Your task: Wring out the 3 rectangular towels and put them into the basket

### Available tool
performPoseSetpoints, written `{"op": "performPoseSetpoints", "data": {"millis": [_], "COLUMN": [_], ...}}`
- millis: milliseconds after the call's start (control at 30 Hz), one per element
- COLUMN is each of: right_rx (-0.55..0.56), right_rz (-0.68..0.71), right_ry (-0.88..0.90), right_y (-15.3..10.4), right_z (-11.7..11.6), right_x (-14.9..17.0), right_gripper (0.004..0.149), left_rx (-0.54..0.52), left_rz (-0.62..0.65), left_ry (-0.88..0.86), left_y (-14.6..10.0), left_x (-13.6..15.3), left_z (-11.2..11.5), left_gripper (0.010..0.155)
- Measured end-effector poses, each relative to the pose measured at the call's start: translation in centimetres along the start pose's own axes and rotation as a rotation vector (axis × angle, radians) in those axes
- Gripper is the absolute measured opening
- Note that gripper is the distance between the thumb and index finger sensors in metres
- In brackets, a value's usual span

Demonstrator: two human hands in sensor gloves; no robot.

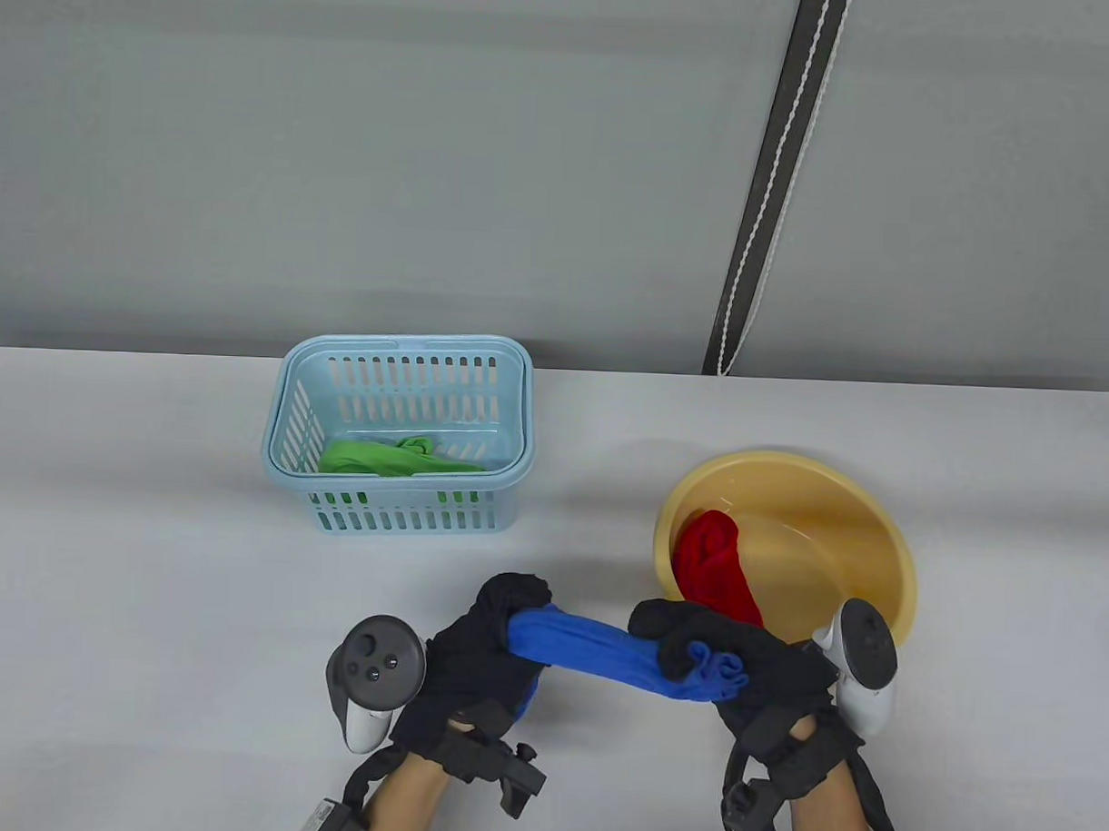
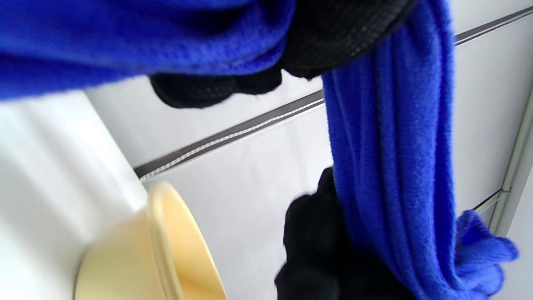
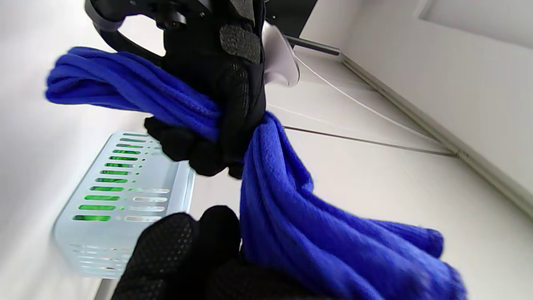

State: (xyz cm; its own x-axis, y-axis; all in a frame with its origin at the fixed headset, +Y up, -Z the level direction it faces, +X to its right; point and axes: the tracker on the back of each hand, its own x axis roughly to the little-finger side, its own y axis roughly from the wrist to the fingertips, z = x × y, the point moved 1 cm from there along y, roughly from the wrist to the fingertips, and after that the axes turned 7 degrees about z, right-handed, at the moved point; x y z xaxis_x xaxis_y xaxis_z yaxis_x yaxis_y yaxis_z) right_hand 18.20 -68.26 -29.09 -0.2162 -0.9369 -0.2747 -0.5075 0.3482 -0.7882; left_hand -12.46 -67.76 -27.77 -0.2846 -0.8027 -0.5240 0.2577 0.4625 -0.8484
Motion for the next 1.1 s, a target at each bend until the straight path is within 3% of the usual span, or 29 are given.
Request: {"op": "performPoseSetpoints", "data": {"millis": [100, 267, 333, 433, 500, 567, 600, 633, 700, 767, 867, 1000, 1100], "right_rx": [0.061, 0.345, 0.347, 0.202, 0.067, -0.154, -0.196, -0.243, -0.224, -0.186, -0.125, -0.032, -0.028], "right_rz": [-0.044, -0.048, -0.03, 0.031, -0.009, -0.091, -0.105, -0.144, -0.181, -0.193, -0.188, -0.193, -0.213], "right_ry": [-0.038, -0.194, -0.162, -0.108, -0.206, -0.385, -0.416, -0.514, -0.611, -0.673, -0.703, -0.668, -0.488], "right_y": [-0.1, -1.0, -1.1, -0.4, 0.6, 1.8, 2.0, 2.5, 2.9, 3.1, 3.0, 2.7, 2.6], "right_z": [1.1, 3.3, 3.4, 1.8, -0.7, -4.0, -4.6, -6.3, -7.5, -8.4, -8.4, -7.0, -6.1], "right_x": [0.4, 0.0, 0.2, 0.2, 0.2, 0.6, 0.7, 1.0, 1.4, 1.9, 2.2, 2.9, 3.4], "right_gripper": [0.048, 0.046, 0.048, 0.071, 0.086, 0.099, 0.101, 0.103, 0.098, 0.08, 0.057, 0.056, 0.052], "left_rx": [-0.031, -0.079, -0.046, 0.012, 0.048, 0.067, 0.065, 0.056, 0.028, 0.023, 0.028, 0.017, 0.058], "left_rz": [0.035, 0.047, 0.076, 0.12, 0.151, 0.177, 0.177, 0.167, 0.134, 0.088, -0.012, -0.18, -0.196], "left_ry": [0.175, 0.297, 0.416, 0.563, 0.633, 0.679, 0.679, 0.657, 0.584, 0.517, 0.363, -0.095, -0.246], "left_y": [-0.3, -0.9, -1.2, -1.4, -1.5, -1.6, -1.6, -1.7, -1.9, -2.1, -2.3, -2.3, -2.2], "left_x": [-0.3, -0.5, -0.9, -1.5, -2.1, -2.8, -3.0, -3.2, -3.4, -3.2, -2.3, -0.3, 0.5], "left_z": [-0.7, -1.4, -1.1, -0.1, 0.8, 1.7, 1.8, 1.9, 1.8, 1.5, 1.0, 0.1, 0.0], "left_gripper": [0.047, 0.048, 0.048, 0.047, 0.047, 0.047, 0.047, 0.047, 0.047, 0.047, 0.047, 0.049, 0.051]}}
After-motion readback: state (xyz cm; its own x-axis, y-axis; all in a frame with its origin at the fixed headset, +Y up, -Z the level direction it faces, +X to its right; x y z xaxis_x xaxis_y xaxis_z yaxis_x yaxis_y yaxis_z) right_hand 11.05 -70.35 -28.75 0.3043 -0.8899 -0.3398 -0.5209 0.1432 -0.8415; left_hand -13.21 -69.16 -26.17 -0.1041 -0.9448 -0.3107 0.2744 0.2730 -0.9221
